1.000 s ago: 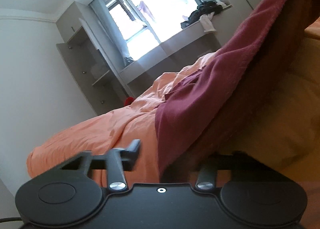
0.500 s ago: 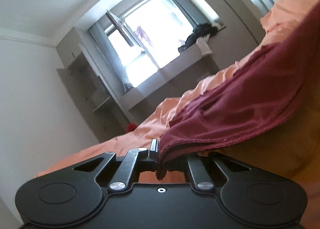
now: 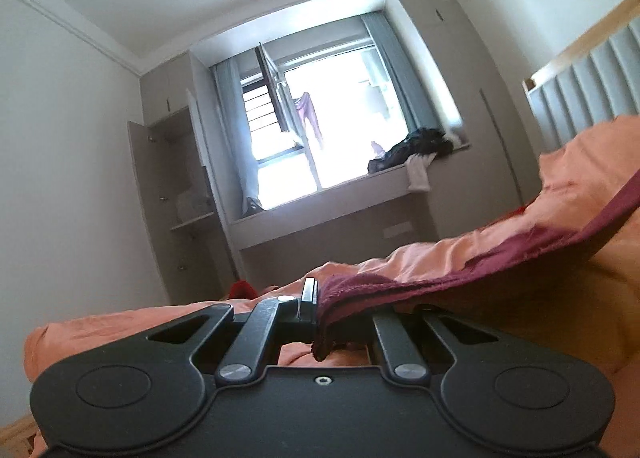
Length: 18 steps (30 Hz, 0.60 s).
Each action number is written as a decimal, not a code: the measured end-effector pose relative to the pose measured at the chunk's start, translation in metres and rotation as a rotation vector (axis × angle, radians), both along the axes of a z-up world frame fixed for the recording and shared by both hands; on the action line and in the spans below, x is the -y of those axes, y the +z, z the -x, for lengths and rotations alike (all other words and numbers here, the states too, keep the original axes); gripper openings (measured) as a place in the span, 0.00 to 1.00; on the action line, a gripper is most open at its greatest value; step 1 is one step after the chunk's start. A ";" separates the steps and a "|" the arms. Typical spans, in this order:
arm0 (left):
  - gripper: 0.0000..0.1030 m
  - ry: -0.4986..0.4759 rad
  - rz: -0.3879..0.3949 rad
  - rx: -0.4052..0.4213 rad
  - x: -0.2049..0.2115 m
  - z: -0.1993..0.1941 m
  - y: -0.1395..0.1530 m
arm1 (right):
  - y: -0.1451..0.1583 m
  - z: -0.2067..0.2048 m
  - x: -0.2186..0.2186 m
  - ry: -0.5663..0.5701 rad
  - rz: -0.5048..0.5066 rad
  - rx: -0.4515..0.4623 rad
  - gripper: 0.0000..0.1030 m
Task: Fold small clothes
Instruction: 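Lift the shirt with both grippers and fold it over toward the collar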
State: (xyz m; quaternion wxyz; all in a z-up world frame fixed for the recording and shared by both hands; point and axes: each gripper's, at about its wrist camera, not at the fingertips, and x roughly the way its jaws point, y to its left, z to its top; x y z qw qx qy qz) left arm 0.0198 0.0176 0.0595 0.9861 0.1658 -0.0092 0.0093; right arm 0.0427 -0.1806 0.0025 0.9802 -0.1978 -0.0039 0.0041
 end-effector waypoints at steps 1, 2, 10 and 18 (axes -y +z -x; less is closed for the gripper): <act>0.05 -0.014 0.019 -0.008 -0.002 0.007 0.007 | 0.006 0.008 0.003 -0.003 -0.010 0.019 0.04; 0.05 -0.026 0.034 -0.013 -0.004 0.016 0.013 | 0.011 0.016 0.005 -0.004 -0.017 0.031 0.04; 0.05 -0.078 0.086 0.001 -0.010 0.061 0.053 | 0.044 0.068 0.007 -0.005 -0.017 0.165 0.05; 0.05 -0.051 0.139 -0.045 -0.004 -0.020 0.080 | 0.059 -0.007 0.012 -0.039 0.009 0.221 0.05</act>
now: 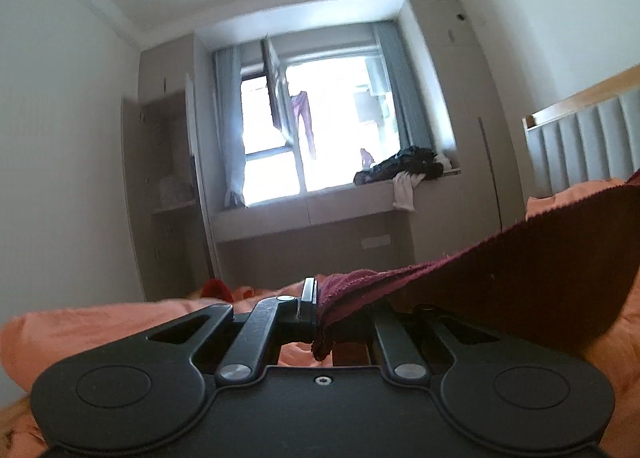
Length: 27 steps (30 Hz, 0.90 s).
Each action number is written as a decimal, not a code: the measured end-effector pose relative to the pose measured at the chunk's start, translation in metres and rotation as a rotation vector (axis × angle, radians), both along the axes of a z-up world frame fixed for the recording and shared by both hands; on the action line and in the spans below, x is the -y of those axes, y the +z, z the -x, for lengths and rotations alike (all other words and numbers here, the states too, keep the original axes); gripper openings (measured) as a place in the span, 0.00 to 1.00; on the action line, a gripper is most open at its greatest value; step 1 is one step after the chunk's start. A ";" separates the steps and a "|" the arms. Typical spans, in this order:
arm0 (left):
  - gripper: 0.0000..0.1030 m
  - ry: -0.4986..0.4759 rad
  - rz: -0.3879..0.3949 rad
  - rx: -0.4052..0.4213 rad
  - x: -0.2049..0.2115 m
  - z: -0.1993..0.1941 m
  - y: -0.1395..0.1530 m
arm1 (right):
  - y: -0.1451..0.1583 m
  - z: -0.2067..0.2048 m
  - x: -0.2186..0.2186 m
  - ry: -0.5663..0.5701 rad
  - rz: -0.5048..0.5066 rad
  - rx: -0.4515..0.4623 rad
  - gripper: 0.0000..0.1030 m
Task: Fold small clothes
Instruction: 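Lift the shirt with both grippers and fold it over toward the collar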
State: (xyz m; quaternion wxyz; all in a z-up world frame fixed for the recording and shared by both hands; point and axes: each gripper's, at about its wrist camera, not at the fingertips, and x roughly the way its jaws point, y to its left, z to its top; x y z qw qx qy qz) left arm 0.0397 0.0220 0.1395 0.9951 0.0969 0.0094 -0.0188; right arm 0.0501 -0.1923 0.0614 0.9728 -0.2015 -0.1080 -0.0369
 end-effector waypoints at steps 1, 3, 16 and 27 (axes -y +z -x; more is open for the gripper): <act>0.05 0.002 0.010 -0.013 0.000 -0.016 0.003 | 0.000 -0.013 0.000 -0.007 0.007 -0.001 0.05; 0.05 0.020 0.004 -0.030 0.002 -0.050 0.008 | 0.002 -0.047 0.000 -0.019 0.028 -0.013 0.05; 0.06 0.138 -0.052 -0.239 0.006 -0.266 -0.029 | -0.027 -0.263 0.001 -0.052 0.047 -0.189 0.05; 0.11 0.140 -0.001 -0.493 -0.010 -0.358 -0.097 | -0.084 -0.361 0.008 -0.049 0.013 -0.426 0.18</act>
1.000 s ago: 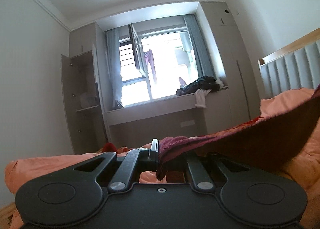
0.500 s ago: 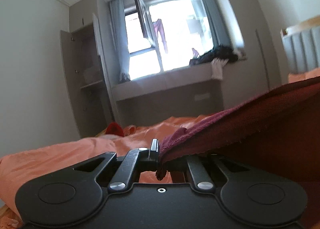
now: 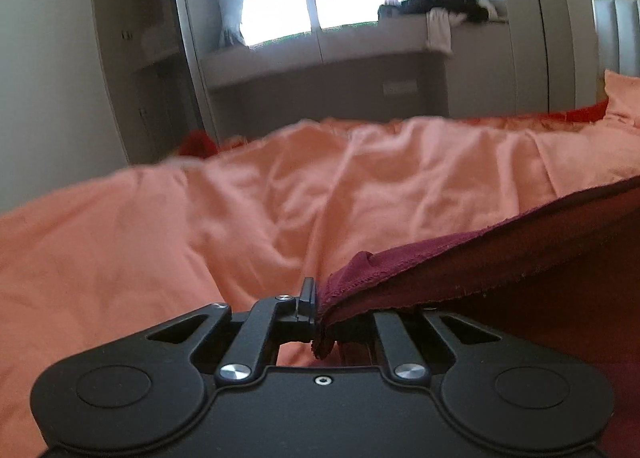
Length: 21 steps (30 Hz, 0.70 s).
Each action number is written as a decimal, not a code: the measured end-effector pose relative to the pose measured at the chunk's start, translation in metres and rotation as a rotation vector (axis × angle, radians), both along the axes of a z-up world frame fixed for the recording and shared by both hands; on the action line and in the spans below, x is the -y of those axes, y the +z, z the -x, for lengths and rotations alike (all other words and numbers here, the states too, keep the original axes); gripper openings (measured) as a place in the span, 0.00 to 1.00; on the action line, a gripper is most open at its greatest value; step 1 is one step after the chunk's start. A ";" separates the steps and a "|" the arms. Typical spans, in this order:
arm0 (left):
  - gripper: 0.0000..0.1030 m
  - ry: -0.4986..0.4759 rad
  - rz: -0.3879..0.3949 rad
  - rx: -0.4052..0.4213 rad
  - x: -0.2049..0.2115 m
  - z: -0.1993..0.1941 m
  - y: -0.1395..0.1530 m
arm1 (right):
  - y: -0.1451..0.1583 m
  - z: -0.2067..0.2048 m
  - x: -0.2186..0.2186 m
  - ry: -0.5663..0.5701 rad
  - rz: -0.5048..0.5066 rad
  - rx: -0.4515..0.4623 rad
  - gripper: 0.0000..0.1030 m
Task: Fold small clothes
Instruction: 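Lift the shirt with both grippers and fold it over toward the collar, then open both grippers and release the folded shirt onto the bed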
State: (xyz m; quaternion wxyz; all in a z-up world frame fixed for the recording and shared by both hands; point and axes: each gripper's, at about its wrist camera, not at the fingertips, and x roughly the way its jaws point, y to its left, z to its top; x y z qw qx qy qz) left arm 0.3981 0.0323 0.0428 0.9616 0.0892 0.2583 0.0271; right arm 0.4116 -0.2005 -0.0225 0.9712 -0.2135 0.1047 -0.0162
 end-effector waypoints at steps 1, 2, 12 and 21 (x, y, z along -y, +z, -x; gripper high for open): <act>0.17 0.003 0.003 -0.018 0.000 -0.002 -0.005 | -0.002 -0.003 0.002 -0.002 -0.008 -0.015 0.27; 0.20 0.007 0.006 -0.034 0.000 -0.003 -0.007 | -0.005 -0.005 0.005 -0.002 -0.018 -0.024 0.31; 0.42 0.075 0.042 -0.088 -0.013 0.008 -0.028 | 0.012 -0.006 0.066 -0.039 -0.241 -0.095 0.91; 0.53 0.099 0.038 -0.119 -0.015 0.007 -0.040 | -0.007 -0.021 0.094 -0.140 -0.344 -0.141 1.00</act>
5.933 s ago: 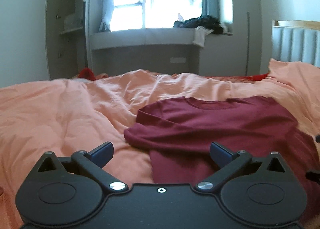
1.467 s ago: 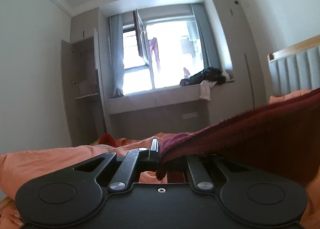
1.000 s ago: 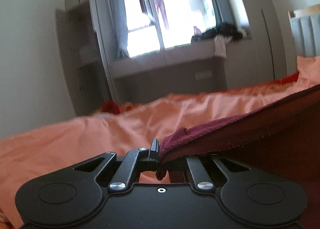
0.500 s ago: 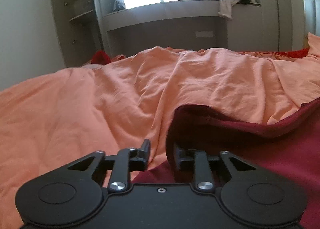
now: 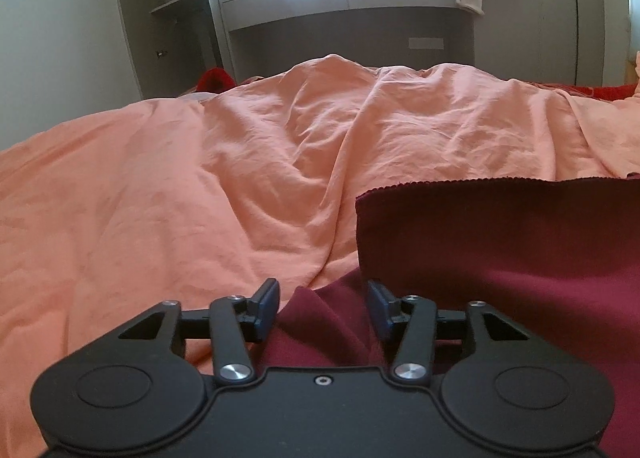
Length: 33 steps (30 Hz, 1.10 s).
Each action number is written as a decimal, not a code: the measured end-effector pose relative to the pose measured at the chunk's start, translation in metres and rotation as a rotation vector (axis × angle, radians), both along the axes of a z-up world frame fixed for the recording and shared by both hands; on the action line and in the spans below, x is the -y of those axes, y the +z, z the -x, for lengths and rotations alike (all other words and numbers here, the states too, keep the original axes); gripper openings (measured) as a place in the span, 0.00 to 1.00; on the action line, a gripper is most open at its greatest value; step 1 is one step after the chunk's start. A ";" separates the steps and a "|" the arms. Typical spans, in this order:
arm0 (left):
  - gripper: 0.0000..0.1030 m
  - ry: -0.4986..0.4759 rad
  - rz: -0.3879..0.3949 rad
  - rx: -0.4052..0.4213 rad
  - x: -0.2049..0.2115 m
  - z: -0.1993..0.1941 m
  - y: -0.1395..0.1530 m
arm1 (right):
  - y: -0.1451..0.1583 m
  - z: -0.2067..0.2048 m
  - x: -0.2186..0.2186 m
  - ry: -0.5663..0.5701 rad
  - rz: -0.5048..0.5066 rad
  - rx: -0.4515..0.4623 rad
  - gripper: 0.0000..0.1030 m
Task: Fold small clothes
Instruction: 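Open both grippers and release the folded shirt onto the bed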
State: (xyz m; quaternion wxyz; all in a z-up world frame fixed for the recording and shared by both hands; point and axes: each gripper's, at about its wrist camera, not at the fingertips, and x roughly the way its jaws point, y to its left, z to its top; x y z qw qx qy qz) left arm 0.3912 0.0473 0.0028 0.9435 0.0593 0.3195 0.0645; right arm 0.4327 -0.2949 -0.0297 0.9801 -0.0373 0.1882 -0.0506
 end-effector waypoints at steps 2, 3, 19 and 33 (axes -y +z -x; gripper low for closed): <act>0.56 0.003 0.008 -0.002 -0.001 0.000 -0.001 | 0.001 0.003 0.003 0.007 -0.015 0.016 1.00; 0.56 0.004 0.014 -0.003 -0.002 0.000 -0.001 | 0.002 0.006 0.003 0.036 -0.021 0.034 1.00; 0.66 0.005 0.087 -0.010 -0.012 0.000 -0.003 | 0.009 -0.071 -0.010 0.053 0.164 -0.020 1.00; 0.93 -0.028 0.177 0.214 -0.021 0.062 0.050 | 0.037 0.074 0.026 0.016 -0.206 0.007 1.00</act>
